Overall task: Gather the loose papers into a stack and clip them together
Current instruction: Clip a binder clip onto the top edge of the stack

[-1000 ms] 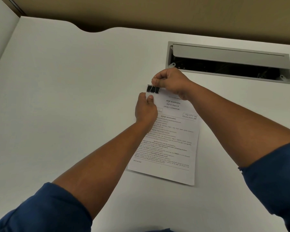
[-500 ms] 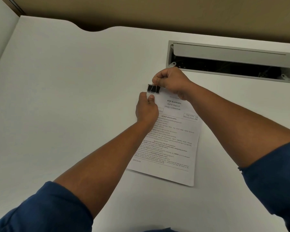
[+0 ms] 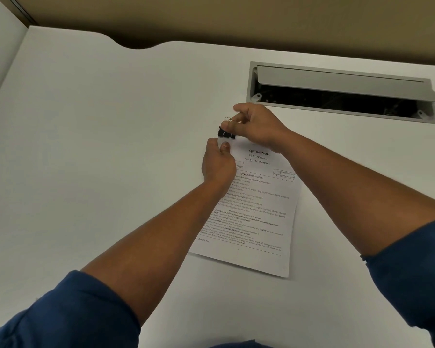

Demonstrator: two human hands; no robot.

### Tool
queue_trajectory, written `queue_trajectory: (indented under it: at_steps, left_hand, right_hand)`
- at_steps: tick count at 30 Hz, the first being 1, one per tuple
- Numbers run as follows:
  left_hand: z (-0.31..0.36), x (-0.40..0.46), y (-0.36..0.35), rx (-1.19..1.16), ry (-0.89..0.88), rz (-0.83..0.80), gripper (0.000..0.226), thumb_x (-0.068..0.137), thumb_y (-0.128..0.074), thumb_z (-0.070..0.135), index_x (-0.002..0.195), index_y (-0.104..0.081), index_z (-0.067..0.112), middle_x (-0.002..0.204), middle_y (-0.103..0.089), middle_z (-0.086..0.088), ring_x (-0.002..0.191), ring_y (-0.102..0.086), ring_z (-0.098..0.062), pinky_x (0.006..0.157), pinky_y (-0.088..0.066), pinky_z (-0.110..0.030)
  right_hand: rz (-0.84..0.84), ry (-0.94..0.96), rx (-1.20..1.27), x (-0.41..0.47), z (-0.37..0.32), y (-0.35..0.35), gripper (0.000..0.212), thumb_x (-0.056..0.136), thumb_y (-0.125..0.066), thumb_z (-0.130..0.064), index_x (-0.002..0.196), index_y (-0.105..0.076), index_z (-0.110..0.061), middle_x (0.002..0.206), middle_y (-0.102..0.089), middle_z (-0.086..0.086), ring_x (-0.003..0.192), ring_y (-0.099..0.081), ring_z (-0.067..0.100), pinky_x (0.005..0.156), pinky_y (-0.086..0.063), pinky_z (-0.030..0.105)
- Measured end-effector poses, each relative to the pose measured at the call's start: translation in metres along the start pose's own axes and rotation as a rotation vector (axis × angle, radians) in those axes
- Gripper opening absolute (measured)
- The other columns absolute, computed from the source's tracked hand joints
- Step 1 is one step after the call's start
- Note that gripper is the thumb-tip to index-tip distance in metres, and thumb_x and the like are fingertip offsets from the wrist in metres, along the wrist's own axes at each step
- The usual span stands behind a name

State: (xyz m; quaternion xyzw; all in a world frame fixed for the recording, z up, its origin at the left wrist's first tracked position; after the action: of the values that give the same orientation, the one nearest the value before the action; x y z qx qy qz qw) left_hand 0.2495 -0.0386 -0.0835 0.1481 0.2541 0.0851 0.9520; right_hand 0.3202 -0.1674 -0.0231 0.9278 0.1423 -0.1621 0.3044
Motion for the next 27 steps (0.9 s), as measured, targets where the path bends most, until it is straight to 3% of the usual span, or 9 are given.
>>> queue_trajectory:
  at_steps: [3,5,10,12,14,16,18,21,27]
  left_hand:
    - [0.003,-0.002,0.002,0.002,-0.01,0.002,0.013,0.107,-0.036,0.032,0.106,-0.048,0.026,0.097,-0.064,0.002,0.093,-0.067,-0.021,0.088,-0.058,-0.051]
    - [0.005,-0.003,0.004,0.007,-0.02,0.005,0.013,0.108,-0.036,0.031,0.108,-0.048,0.026,0.098,-0.062,0.003,0.094,-0.065,-0.02,0.09,-0.057,-0.05]
    - [0.011,-0.009,0.012,-0.075,-0.021,-0.007,0.016,0.109,-0.036,0.027,0.112,-0.049,0.02,0.101,-0.058,0.006,0.099,-0.06,-0.017,0.09,-0.053,-0.037]
    - [0.013,-0.012,0.018,-0.107,-0.028,-0.004,0.021,0.11,-0.035,0.026,0.12,-0.049,0.015,0.102,-0.057,0.006,0.098,-0.058,-0.013,0.083,-0.047,-0.026]
    - [0.01,-0.014,0.026,-0.109,-0.023,0.013,0.02,0.11,-0.034,0.026,0.12,-0.047,0.014,0.097,-0.054,0.009,0.088,-0.055,-0.006,0.07,-0.043,-0.018]
    - [0.006,-0.015,0.034,-0.101,-0.026,0.025,0.017,0.11,-0.034,0.027,0.116,-0.045,0.015,0.094,-0.052,0.009,0.085,-0.053,-0.006,0.063,-0.04,-0.017]
    - [0.008,-0.017,0.044,-0.11,-0.036,0.037,0.018,0.11,-0.034,0.027,0.116,-0.046,0.014,0.096,-0.052,0.008,0.087,-0.054,-0.009,0.064,-0.041,-0.02]
    - [0.014,-0.019,0.056,-0.131,-0.035,0.048,0.022,0.11,-0.035,0.028,0.122,-0.046,0.013,0.101,-0.054,0.005,0.089,-0.054,-0.01,0.067,-0.043,-0.021]
    - [-0.003,-0.034,0.058,-0.131,0.025,-0.158,0.035,0.102,-0.057,0.027,0.126,-0.032,0.022,0.117,-0.059,-0.001,0.098,-0.064,-0.012,0.074,-0.054,-0.026]
  right_hand:
    - [0.297,0.04,-0.391,-0.018,0.001,0.031,0.103,0.077,-0.061,-0.078,0.157,-0.028,-0.023,0.162,-0.034,0.0,0.15,-0.025,0.024,0.122,-0.019,0.051]
    - [0.511,-0.006,-0.489,-0.043,0.008,0.05,0.106,0.078,-0.059,-0.079,0.16,-0.018,-0.024,0.169,-0.01,0.003,0.156,-0.004,0.027,0.12,-0.008,0.055]
    - [0.695,-0.185,-0.256,-0.108,0.057,0.046,0.123,0.073,-0.074,-0.069,0.161,0.0,-0.024,0.168,0.01,0.011,0.154,-0.001,0.033,0.117,-0.018,0.059]
    - [0.695,-0.206,0.044,-0.124,0.077,0.037,0.128,0.072,-0.084,-0.054,0.16,0.005,-0.027,0.167,0.001,0.009,0.152,-0.016,0.028,0.115,-0.028,0.048]
    - [0.587,-0.238,0.454,-0.129,0.098,0.018,0.125,0.073,-0.089,-0.035,0.158,0.003,-0.035,0.158,-0.03,0.007,0.138,-0.044,0.02,0.105,-0.041,0.036]
    - [0.433,-0.278,0.72,-0.134,0.114,0.0,0.106,0.072,-0.091,-0.026,0.153,-0.022,-0.031,0.135,-0.061,0.006,0.111,-0.069,0.02,0.091,-0.058,0.04]
    - [0.275,-0.297,0.803,-0.139,0.121,-0.014,0.076,0.074,-0.089,-0.021,0.139,-0.048,-0.017,0.125,-0.07,0.01,0.1,-0.074,0.025,0.083,-0.061,0.047]
    - [0.078,-0.294,0.809,-0.146,0.12,-0.038,0.046,0.089,-0.075,-0.019,0.132,-0.059,-0.014,0.123,-0.072,0.009,0.106,-0.072,0.028,0.088,-0.059,0.051]
    - [0.172,-0.306,0.785,-0.149,0.124,-0.036,0.034,0.094,-0.068,-0.012,0.128,-0.063,-0.013,0.117,-0.074,0.008,0.104,-0.072,0.029,0.085,-0.06,0.044]
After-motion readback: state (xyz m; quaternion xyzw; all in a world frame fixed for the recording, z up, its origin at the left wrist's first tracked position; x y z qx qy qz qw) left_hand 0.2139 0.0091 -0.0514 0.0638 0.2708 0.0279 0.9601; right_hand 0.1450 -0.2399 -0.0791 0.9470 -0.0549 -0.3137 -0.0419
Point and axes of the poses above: each hand's wrist, its own x-axis towards the middle knuckle, its own y-axis out of the back of the hand, z = x × y, the point moved 10 cm from there along x, towards the middle knuckle
